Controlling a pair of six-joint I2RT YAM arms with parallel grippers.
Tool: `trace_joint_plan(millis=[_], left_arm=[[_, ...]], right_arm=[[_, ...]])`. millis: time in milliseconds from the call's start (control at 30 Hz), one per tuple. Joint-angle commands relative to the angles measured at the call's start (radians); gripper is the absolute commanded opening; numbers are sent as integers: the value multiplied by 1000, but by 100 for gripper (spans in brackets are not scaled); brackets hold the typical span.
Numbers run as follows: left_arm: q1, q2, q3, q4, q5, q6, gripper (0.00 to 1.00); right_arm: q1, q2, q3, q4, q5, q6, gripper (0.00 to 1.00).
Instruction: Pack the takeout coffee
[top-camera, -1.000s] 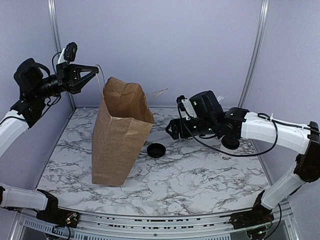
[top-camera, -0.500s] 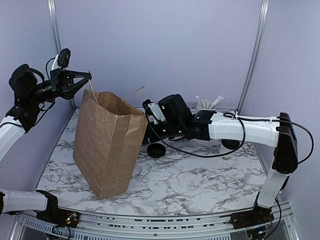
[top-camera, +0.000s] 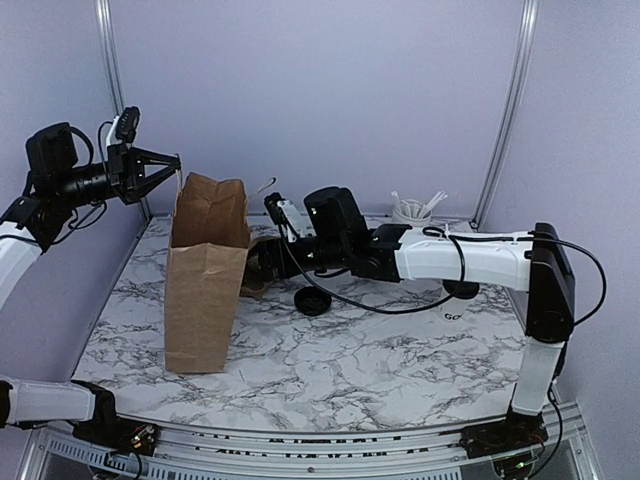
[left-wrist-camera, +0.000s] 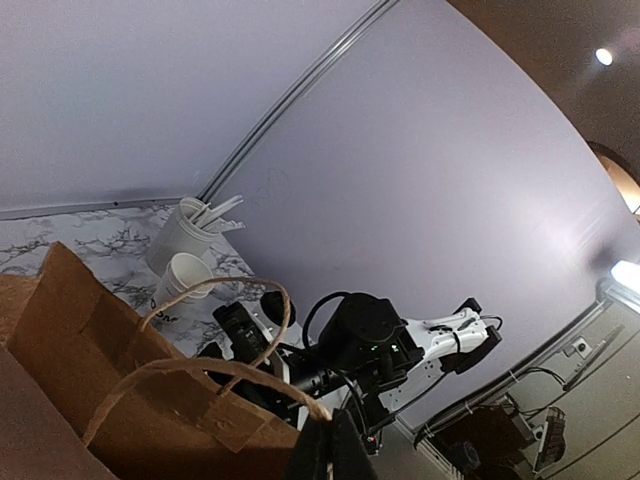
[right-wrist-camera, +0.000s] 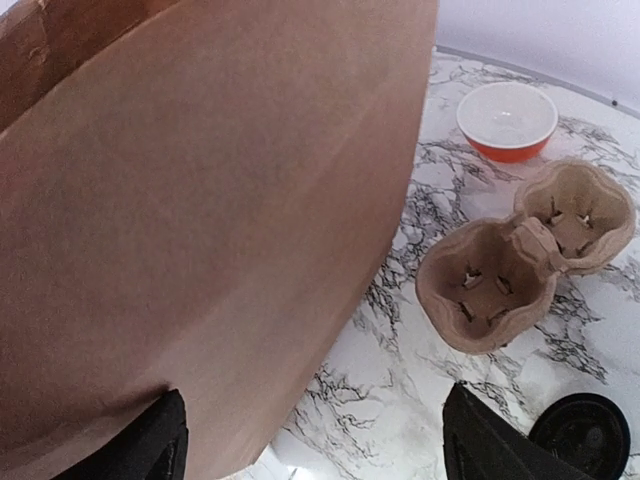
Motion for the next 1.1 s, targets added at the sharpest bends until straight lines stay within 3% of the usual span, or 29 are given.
trace_joint_plan(millis=[0, 133, 400, 900, 1067], left_arm=[[9, -13, 84, -340, -173, 234, 5], [8, -43, 110, -547, -405, 345, 16], [9, -131, 79, -689, -760, 379, 35], [8, -254, 112, -751, -1009, 367, 83], [9, -285, 124, -751, -1019, 365, 99]], right_arm=[[10, 50, 75, 78, -70, 25, 85], [29, 121, 162, 62, -92, 25, 85], [63, 230, 323, 8, -118, 20, 85], [60, 242, 348, -81, -55, -22, 85], [37, 242, 345, -137, -10, -79, 85]])
